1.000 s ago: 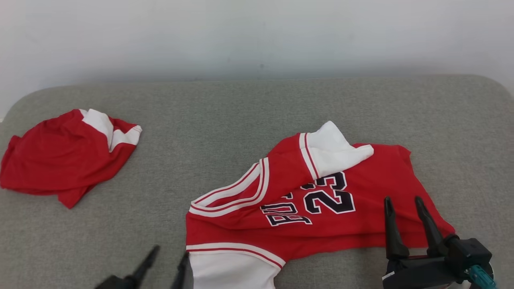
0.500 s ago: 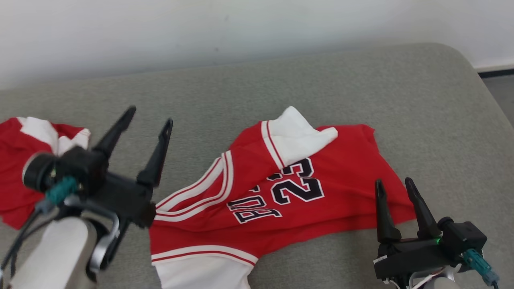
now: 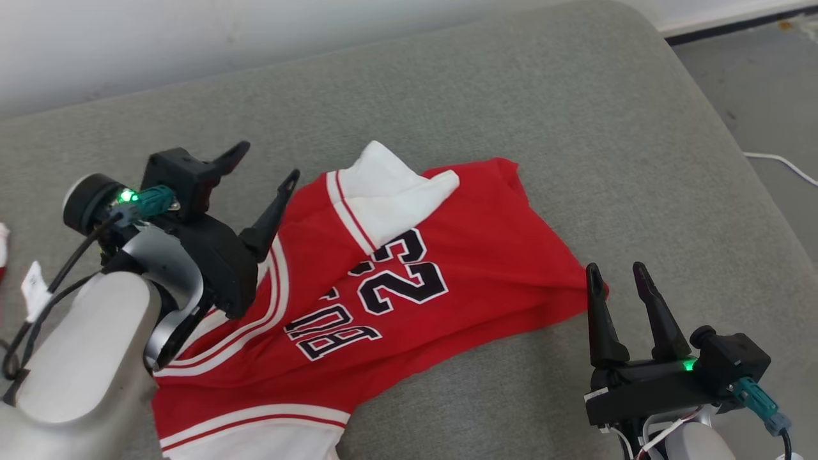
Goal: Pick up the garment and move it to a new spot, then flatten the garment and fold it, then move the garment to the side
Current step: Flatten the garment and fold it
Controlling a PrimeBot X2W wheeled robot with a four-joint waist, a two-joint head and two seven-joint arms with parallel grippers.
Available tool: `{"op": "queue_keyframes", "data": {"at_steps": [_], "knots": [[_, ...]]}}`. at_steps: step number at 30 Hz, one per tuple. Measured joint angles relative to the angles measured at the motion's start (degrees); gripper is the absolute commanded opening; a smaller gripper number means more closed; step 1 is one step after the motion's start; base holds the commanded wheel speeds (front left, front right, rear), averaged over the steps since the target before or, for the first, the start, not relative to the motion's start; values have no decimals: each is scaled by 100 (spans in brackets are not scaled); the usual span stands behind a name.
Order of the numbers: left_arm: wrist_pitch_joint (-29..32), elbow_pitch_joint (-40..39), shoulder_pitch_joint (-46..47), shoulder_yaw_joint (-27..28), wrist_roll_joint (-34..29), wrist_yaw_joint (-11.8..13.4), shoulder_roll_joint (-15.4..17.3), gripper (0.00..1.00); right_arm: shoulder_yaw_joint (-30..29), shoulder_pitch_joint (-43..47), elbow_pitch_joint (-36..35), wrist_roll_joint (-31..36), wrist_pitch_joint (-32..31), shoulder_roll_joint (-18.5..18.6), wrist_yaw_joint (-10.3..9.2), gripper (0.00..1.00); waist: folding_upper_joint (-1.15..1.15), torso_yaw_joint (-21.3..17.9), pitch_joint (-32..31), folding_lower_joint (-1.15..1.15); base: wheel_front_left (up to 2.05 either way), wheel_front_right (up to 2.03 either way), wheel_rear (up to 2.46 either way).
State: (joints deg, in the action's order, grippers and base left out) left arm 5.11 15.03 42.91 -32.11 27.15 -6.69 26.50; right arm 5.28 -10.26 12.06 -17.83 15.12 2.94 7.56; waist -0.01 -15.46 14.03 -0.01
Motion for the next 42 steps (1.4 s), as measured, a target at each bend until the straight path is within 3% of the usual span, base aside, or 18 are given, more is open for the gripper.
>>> {"op": "queue_keyframes", "data": {"at_steps": [14, 21, 27, 28, 29, 35, 42], "knots": [[409, 1191, 52, -1466, 506, -81, 358, 100, 30, -65, 10, -41, 0, -2, 0, 100, 0, -319, 262, 0, 0, 0, 0], [-10, 1846, 405, -1826, 301, -89, 286, 100, 82, -130, 7, -38, 0, -2, 0, 100, 0, -289, 318, 1, 0, 0, 0], [-178, 2366, 636, -1950, 310, -88, 37, 100, 108, -143, 9, -24, 0, -3, 0, 100, 1, -251, 351, 1, 0, 0, 0], [-177, 2432, 666, -1990, 367, -87, 3, 85, 112, -145, 9, -24, 0, -3, 0, 100, 1, -243, 355, 1, 0, 0, 0], [-193, 2465, 701, -2046, 411, -87, -21, 0, 111, -146, 10, -24, 0, -3, 0, 100, 1, -235, 359, 1, 0, 0, 0], [-646, 2772, 983, -2073, 503, -87, -75, 0, 45, -153, 7, -12, 1, -2, 0, 100, 0, -151, 358, 1, 0, 0, 0], [-1299, 3137, 1569, -1627, 533, 114, 332, 0, 21, -155, -10, 21, 0, -4, 0, 100, 0, -51, 357, 1, 0, 0, 0]]}}
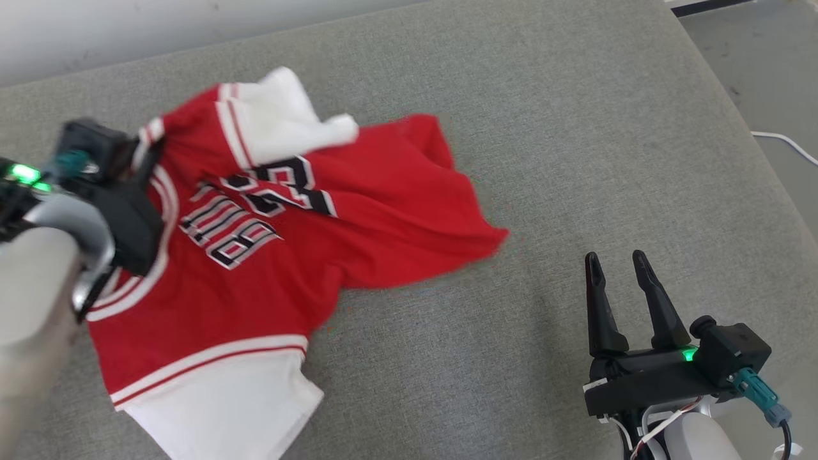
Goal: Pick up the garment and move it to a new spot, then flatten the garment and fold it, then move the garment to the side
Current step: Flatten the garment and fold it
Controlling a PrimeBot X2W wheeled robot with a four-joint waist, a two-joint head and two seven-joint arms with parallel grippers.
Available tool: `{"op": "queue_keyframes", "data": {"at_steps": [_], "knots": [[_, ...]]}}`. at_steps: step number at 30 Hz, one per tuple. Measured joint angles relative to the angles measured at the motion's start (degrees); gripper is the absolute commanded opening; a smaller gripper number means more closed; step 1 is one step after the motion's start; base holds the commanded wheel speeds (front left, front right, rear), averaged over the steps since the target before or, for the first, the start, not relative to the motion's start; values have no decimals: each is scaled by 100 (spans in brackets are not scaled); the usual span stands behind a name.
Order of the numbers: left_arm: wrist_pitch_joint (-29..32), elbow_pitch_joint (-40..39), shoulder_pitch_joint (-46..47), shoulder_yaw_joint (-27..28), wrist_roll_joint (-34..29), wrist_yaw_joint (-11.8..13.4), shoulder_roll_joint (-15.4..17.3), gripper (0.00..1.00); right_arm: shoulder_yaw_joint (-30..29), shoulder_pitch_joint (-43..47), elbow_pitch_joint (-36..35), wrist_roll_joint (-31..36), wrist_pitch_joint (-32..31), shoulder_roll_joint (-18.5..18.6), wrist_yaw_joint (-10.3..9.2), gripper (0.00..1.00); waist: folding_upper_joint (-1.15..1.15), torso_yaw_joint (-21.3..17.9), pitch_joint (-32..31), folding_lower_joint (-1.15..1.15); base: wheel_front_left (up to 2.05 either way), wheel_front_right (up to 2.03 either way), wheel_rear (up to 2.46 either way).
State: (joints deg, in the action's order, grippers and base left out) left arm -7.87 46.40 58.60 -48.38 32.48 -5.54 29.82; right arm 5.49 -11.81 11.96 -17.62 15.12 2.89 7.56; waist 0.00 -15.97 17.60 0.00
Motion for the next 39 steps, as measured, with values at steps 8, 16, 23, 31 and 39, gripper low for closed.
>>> {"op": "queue_keyframes", "data": {"at_steps": [8, 16, 23, 31, 39], "knots": [[-299, 358, 46, 89, 144, -27, 105, 100, -18, -5, 13, 11, 1, 1, 0, 100, 0, 58, 26, 0, 0, 0, 0], [-705, -254, -257, 702, 232, 416, -45, 100, -118, 24, 25, 138, 1, 0, 0, 100, 0, 261, -147, 0, 0, 0, 0], [-724, -2150, -1548, 1788, -137, 989, -74, 100, -159, 171, 27, 270, 0, -3, 0, 100, 1, 534, -410, 1, 0, 0, 0], [-725, -3494, -3119, 2917, -630, 1268, -377, 100, -205, 368, 40, 458, 1, -3, 0, 100, 1, 897, -733, 1, 0, 0, 0], [-724, -4051, -4373, 3777, -945, 1200, -904, 100, -243, 582, 16, 650, 0, 9, 0, 100, 1, 1198, -1087, 1, 0, 0, 0]]}}
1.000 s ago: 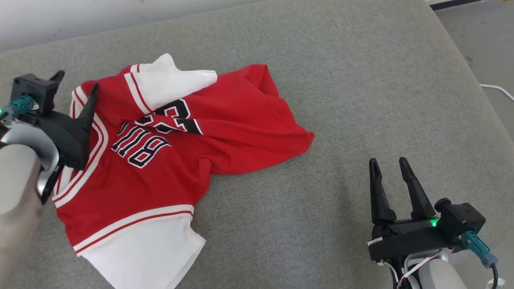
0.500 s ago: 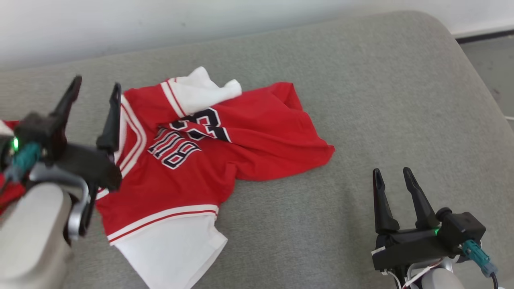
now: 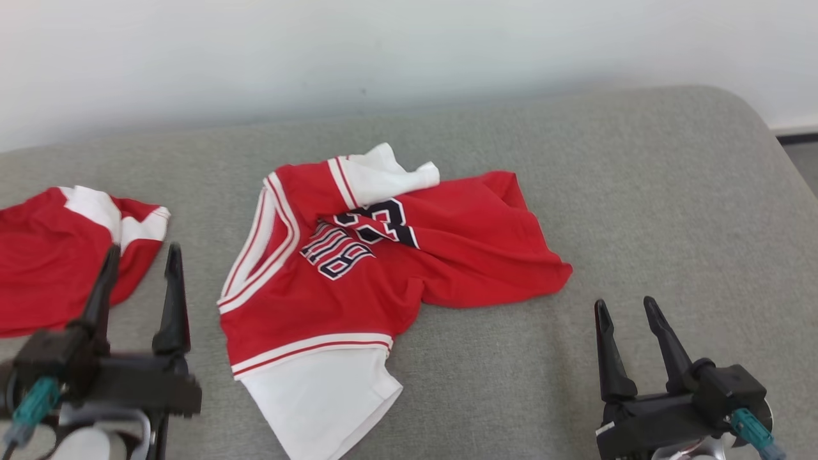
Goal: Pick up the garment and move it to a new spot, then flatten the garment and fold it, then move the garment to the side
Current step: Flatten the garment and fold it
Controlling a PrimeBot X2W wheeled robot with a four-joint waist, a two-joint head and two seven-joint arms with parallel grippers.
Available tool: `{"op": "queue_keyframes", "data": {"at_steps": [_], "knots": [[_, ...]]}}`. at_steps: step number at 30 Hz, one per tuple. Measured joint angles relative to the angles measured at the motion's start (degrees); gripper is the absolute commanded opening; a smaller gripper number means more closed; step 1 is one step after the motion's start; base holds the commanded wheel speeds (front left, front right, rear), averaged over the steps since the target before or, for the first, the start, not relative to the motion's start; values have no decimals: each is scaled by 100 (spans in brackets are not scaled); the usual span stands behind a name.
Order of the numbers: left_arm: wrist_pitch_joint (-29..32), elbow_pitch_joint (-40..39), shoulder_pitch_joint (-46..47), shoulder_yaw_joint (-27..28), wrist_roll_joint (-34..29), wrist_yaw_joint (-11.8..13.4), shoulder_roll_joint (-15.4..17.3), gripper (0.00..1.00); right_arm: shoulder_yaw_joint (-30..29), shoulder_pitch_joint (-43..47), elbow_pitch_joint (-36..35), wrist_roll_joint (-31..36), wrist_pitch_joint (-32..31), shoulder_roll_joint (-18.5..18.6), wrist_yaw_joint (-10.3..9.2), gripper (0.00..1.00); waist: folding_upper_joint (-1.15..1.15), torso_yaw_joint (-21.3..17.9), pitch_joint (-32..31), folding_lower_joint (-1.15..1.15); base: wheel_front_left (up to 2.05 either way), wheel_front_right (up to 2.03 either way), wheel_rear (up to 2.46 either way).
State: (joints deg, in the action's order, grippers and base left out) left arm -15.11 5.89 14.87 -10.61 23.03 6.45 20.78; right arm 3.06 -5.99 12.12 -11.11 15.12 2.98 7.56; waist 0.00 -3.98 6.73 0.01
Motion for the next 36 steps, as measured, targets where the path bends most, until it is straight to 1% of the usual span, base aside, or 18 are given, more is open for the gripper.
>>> {"op": "queue_keyframes", "data": {"at_steps": [5, 12, 21, 31, 36], "knots": [[-1, -134, -610, 390, -214, -64, -314, 100, 14, 130, 4, 63, 0, 14, 0, 100, 0, 160, -207, 0, 0, 0, 0], [-1, -219, -1224, 835, -536, -148, -606, 100, 81, 269, 40, 67, 1, 86, 0, 100, 0, 301, -436, 0, 0, 0, 0], [-1, -153, -1643, 973, -829, -331, -907, 100, 74, 381, 65, 89, 0, 137, 0, 100, 0, 416, -514, -1, 0, 0, 0], [-1, -13, -1647, 1035, -1031, -504, -1101, 100, 38, 414, 149, 131, 1, 140, 0, 100, 0, 482, -512, -1, 0, 0, 0], [-1, 9, -1540, 1001, -1099, -608, -1226, 100, 11, 232, 424, 133, -46, 205, 0, 100, 0, 531, -443, -1, 0, 0, 0]]}}
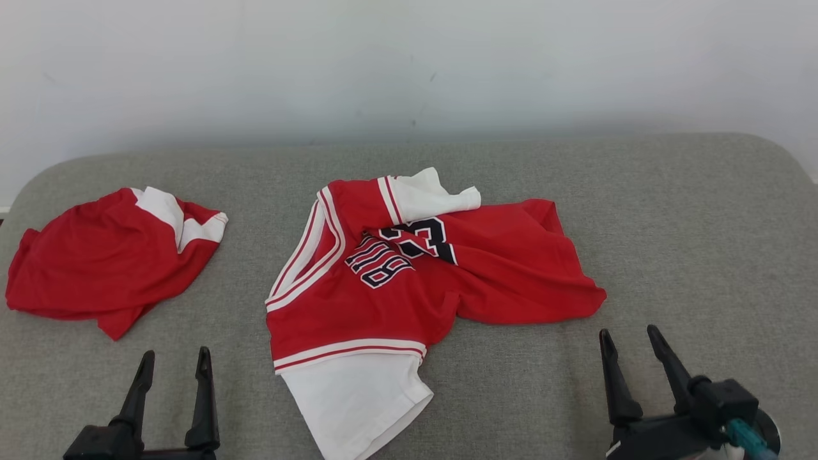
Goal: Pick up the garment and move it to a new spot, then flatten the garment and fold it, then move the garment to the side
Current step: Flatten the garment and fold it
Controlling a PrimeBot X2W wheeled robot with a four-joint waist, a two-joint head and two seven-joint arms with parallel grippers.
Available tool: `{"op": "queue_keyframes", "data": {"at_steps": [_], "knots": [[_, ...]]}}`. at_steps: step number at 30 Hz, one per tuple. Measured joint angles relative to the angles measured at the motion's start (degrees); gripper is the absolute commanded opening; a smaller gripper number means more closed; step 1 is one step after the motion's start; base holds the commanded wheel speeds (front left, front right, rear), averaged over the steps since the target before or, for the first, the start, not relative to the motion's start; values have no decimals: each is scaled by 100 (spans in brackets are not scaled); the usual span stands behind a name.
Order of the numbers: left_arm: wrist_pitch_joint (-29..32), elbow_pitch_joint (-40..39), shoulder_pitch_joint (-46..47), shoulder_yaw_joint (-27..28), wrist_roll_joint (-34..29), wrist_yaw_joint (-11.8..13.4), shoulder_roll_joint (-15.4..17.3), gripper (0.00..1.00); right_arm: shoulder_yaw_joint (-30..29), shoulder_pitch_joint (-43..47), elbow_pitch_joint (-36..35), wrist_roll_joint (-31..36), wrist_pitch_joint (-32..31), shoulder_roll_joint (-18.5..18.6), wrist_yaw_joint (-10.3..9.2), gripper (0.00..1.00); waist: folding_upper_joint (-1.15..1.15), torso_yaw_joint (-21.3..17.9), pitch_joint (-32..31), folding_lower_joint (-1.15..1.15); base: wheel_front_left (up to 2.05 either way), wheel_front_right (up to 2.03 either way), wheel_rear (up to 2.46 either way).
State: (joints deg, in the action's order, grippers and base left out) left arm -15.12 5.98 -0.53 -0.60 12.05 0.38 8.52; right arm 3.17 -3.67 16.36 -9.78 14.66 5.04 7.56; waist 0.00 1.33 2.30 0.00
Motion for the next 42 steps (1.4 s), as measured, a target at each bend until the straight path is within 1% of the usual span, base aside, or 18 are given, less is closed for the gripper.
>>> {"op": "queue_keyframes", "data": {"at_steps": [7, 14, 16, 17, 21, 25, 26, 27, 29, 32, 36, 42], "knots": [[0, 93, 203, 0, -143, -193, -136, 100, -46, -717, 608, 70, -163, 301, 0, 100, 0, 126, 157, 0, 0, 0, 0], [0, 159, 364, -152, -253, -321, -325, 100, -69, -1339, 1621, 73, -255, 556, 0, 100, 0, 344, 349, 0, 0, 0, 0], [0, 197, 416, -163, -257, -355, -355, 100, -91, -1500, 1972, 18, -246, 583, 0, 100, 0, 412, 416, 0, 0, 0, 0], [0, 197, 416, -163, -257, -355, -355, 100, -91, -1500, 1972, 18, -246, 583, 0, 100, 0, 412, 416, 0, 0, 0, 0], [0, 244, 531, -188, -287, -443, -399, 100, -145, -1799, 2670, -38, -179, 631, 0, 100, -1, 546, 550, -1, 0, 0, 0], [0, 275, 626, -196, -310, -492, -426, 100, -96, -2124, 3165, -149, -88, 619, 0, 100, 0, 661, 676, -1, 0, 0, 0], [0, 296, 653, -189, -332, -499, -442, 100, -57, -2263, 3401, -240, -52, 591, 0, 100, -1, 708, 731, -1, 0, 0, 0], [0, 318, 666, -182, -334, -501, -447, 100, -37, -2317, 3521, -305, -48, 578, 0, 0, -1, 729, 752, -1, 0, 0, 0], [1, 363, 699, -180, -342, -538, -457, 100, 10, -2383, 3674, -414, -5, 559, 0, 0, -1, 764, 776, -1, 0, 0, 0], [0, 399, 700, -145, -356, -544, -467, 100, 68, -2421, 3721, -512, 10, 541, 0, 0, -1, 763, 749, -1, 0, 0, 0], [0, 498, 551, -131, -390, -566, -499, 100, 102, -1971, 3099, -655, 40, 512, 0, 0, 0, 642, 611, -1, 0, 0, 0], [0, 506, 485, -64, -396, -589, -512, 100, 78, -949, 1983, -831, 46, 485, 0, 0, 0, 382, 442, 0, 0, 0, 0]]}}
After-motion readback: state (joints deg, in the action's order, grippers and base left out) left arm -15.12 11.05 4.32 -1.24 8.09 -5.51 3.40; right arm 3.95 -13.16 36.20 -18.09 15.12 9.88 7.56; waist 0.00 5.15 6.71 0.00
